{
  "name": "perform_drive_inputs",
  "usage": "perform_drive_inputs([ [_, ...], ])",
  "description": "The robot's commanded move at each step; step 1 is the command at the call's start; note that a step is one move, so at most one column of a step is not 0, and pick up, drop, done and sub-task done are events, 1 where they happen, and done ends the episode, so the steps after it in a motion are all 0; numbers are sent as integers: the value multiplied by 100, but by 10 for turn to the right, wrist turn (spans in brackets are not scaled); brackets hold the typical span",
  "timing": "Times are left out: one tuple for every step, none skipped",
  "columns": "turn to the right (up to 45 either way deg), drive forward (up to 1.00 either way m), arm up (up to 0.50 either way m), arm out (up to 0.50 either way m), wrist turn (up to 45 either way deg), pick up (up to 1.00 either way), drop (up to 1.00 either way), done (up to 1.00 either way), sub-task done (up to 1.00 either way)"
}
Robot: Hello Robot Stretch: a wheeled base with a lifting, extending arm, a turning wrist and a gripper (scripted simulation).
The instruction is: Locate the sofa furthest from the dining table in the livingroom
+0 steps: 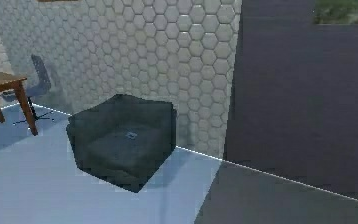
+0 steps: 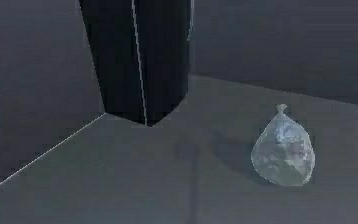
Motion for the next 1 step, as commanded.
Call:
perform_drive_inputs([
  [0,65,0,0,0,0,0,0,0],
])
